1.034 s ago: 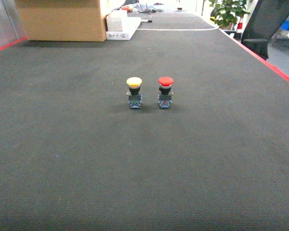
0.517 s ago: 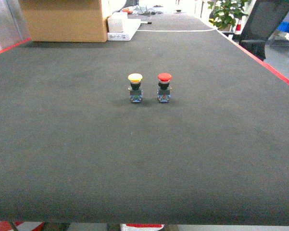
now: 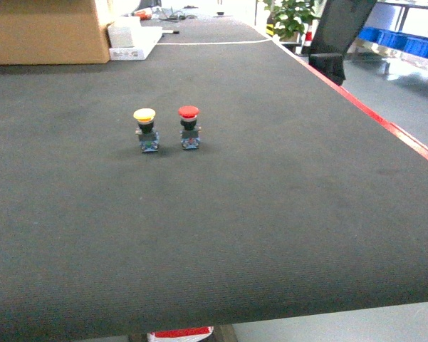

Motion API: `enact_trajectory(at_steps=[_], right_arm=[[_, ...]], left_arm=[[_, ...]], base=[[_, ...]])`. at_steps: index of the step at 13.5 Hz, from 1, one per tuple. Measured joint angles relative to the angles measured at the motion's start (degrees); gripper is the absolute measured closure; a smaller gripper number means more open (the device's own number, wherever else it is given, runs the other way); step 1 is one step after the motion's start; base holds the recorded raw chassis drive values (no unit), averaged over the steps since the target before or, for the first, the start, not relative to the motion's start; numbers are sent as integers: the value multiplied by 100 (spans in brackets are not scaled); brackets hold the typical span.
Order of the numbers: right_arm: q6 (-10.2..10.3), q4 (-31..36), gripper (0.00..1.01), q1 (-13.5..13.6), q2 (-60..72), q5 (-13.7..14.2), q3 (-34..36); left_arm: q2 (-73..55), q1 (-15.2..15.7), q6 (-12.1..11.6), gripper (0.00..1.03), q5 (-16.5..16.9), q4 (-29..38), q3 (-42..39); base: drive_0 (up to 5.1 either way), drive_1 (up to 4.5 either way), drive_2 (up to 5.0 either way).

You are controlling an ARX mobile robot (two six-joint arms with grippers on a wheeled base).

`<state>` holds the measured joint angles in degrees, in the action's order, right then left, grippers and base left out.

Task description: Pick blue part to blue bin on bottom shelf

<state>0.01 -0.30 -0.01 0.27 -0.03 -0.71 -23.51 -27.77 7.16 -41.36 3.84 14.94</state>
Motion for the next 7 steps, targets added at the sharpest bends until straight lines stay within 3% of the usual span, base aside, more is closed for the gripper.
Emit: enact_trajectory(at_steps=[7], right_arm=[[0, 0, 3, 0, 0, 0, 0]], left_arm=[[0, 0, 0, 59, 0, 2, 0]], base=[[-162, -162, -162]])
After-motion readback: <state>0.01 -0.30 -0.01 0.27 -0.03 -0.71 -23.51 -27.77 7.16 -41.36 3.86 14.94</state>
